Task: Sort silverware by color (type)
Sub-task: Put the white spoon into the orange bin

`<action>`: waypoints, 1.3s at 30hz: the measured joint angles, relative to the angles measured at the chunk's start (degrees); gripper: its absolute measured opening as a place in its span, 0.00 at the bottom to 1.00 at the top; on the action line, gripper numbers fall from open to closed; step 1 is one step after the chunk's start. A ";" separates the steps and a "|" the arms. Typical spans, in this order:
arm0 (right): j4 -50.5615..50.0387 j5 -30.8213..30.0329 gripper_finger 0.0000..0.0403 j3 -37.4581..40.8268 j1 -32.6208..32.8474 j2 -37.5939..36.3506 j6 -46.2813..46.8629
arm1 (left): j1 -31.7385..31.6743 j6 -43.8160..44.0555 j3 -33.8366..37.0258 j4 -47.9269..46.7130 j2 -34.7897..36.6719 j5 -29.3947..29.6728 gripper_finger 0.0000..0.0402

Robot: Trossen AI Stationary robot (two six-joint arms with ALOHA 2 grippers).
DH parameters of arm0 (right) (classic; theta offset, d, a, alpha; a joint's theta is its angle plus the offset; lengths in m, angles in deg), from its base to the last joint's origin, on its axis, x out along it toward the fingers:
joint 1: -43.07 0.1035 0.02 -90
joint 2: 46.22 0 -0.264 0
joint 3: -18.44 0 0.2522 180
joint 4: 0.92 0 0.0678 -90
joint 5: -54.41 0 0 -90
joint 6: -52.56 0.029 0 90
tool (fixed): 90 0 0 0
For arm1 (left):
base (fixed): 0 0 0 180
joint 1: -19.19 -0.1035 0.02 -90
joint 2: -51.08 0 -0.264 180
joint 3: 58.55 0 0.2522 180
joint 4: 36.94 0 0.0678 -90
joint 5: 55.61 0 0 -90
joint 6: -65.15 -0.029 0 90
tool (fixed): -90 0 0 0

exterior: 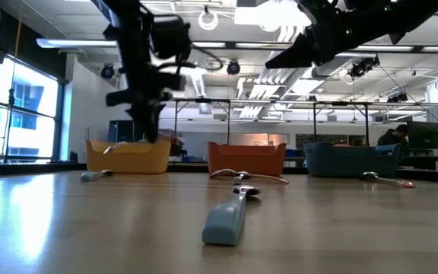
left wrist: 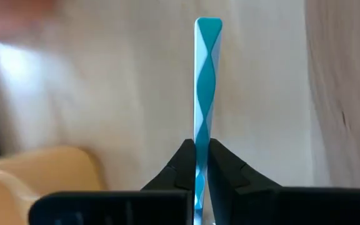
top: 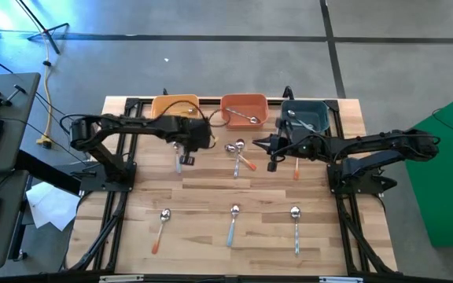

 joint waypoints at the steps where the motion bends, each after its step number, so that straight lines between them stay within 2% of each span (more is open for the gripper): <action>1: 0.18 0.00 0.00 0.00 0.00 0.00 0.00 | -0.06 -0.20 -1.54 -0.13 0.13 0.22 0.01; 7: 0.76 0.00 0.00 0.00 0.00 0.00 0.02 | -1.83 -7.69 -13.08 0.30 -1.28 0.24 0.01; 15: 0.18 0.02 0.00 0.00 0.00 -0.83 0.01 | -5.79 -15.27 -24.30 3.67 -8.75 -5.03 0.01; 23: -0.67 0.02 0.00 0.00 0.04 -2.25 0.02 | -7.59 -17.65 -30.87 9.19 -16.30 -12.29 0.01; 32: -1.17 -0.57 0.00 0.00 0.04 -2.25 0.02 | -9.35 -18.66 -36.97 11.81 -22.43 -15.49 0.01; 37: -6.40 -1.95 0.00 0.02 0.04 -3.64 1.27 | -10.72 -18.40 -37.55 11.82 -25.35 -16.82 0.01; 39: -8.02 -4.38 0.00 0.01 0.04 -5.09 1.69 | -11.38 -17.80 -37.53 12.06 -26.30 -16.90 0.01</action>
